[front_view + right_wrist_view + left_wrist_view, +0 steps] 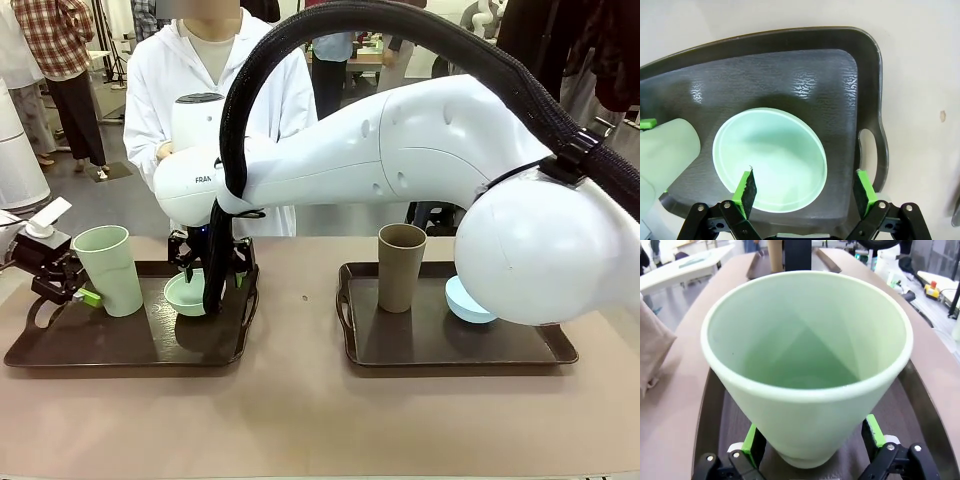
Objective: Set up a tray with a mat and arrange the tableware.
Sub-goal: Pick up the Picnic Bowl and Reusable plastic cup from the Handle tray in front of the human's position and hold them in the air.
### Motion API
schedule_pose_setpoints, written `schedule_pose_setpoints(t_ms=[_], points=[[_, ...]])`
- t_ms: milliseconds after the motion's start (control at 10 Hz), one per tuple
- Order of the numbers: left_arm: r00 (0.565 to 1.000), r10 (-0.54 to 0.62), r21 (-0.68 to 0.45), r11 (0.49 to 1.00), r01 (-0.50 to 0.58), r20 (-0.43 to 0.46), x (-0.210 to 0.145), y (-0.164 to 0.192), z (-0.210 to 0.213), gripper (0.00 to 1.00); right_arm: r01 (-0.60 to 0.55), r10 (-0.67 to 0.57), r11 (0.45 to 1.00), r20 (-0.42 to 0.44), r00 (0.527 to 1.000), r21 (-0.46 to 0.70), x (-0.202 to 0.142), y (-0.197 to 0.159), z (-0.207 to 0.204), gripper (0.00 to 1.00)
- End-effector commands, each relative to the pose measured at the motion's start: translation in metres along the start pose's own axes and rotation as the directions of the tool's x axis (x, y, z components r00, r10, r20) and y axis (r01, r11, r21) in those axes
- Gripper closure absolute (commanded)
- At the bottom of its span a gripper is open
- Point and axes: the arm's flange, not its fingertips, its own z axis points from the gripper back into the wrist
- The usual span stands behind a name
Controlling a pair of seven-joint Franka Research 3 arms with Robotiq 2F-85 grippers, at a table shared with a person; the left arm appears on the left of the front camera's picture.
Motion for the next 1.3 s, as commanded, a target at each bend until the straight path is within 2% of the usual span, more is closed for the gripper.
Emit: schedule_pose_setpoints(t_ms=[0,1000,1100,1200], points=[[0.999,-0.042,0.01,0.999,0.042,-0.012,0.007,-0.007,-0.009,0.0,0.006,-0.005,1.0,-0.021,1.0,0.031,0.007,0.009,-0.002,0.0],[0.998,-0.026,0.003,1.0,0.026,0.054,0.01,-0.005,-0.02,0.0,-0.036,0.036,0.999,-0.03,0.999,0.026,0.019,0.007,-0.017,0.0],[0.998,-0.03,0.006,1.0,0.03,0.054,0.009,-0.004,-0.021,0.04,-0.046,0.047,0.999,-0.033,0.998,0.026,0.02,0.006,-0.019,0.0],[0.998,-0.03,0.013,0.999,0.029,0.057,0.009,-0.003,-0.021,0.57,-0.071,0.072,0.997,-0.027,0.997,0.021,0.021,0.005,-0.02,0.58]])
